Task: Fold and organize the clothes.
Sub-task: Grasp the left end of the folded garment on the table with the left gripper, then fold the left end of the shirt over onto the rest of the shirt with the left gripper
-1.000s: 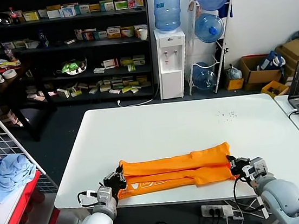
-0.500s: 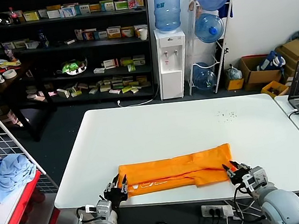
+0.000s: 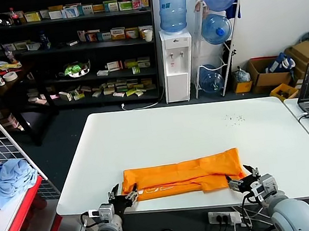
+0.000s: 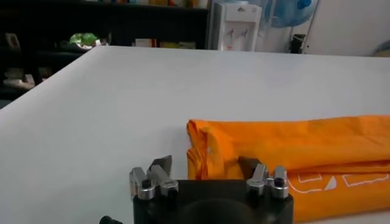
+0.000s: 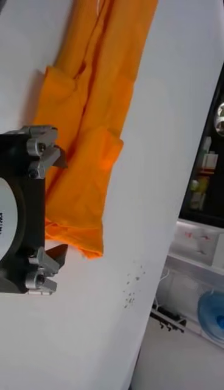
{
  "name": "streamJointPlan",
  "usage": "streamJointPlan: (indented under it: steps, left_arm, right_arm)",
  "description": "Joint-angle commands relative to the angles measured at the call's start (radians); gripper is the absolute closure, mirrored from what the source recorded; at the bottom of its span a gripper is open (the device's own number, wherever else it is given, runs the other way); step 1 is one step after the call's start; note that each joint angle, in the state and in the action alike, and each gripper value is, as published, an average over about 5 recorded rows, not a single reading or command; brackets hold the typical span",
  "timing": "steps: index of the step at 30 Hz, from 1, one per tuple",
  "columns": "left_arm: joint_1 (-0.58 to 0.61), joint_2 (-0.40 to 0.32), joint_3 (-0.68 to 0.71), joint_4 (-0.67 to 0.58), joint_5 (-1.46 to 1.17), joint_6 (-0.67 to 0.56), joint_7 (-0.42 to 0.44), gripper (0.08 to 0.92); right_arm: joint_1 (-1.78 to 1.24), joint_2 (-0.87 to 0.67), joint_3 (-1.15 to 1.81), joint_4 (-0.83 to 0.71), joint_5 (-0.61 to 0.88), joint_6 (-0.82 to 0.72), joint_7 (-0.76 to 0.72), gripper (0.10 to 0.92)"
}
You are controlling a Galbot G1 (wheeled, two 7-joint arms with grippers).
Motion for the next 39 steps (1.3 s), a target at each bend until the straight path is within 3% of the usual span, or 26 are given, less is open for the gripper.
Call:
streamJointPlan:
  steps: [1, 13, 19, 24, 31, 34, 39]
  left_arm:
    - [-0.012, 0.002, 0.002, 0.028, -0.051, 0.016, 0.006, 0.314]
    - [-0.019, 0.032, -0.008, 0.01, -0.05, 0.011, 0.009, 0.67]
    - [-0.049, 0.065, -0.063, 0.019, -0.07, 0.032, -0.036, 0.842]
    - [-0.098, 0.134, -0.124, 0.077, -0.077, 0.036, -0.085, 0.872]
    - [-0.139, 0.247, -0.19, 0.148, -0.074, 0.015, -0.092, 0.872]
    - [-0.133, 0.263, -0.192, 0.106, -0.058, 0.009, -0.094, 0.872]
    - [-0.086, 0.254, -0.144, -0.084, -0.04, 0.024, -0.096, 0.872]
  right_arm:
    - [-0.008, -0.001, 0.002, 0.007, -0.003, 0.0, 0.002, 0.204]
    - [-0.008, 0.009, -0.002, 0.008, -0.005, -0.002, 0.006, 0.203]
    - [-0.007, 0.02, -0.002, 0.009, -0.018, 0.02, 0.013, 0.203]
    - [-0.001, 0.028, -0.002, 0.01, -0.029, 0.056, 0.024, 0.203]
    - [0.004, 0.03, -0.001, 0.009, -0.037, 0.088, 0.028, 0.203]
    - [0.006, 0.037, -0.005, 0.005, -0.047, 0.095, 0.028, 0.203]
    - [0.01, 0.049, -0.008, -0.002, -0.069, 0.108, 0.031, 0.203]
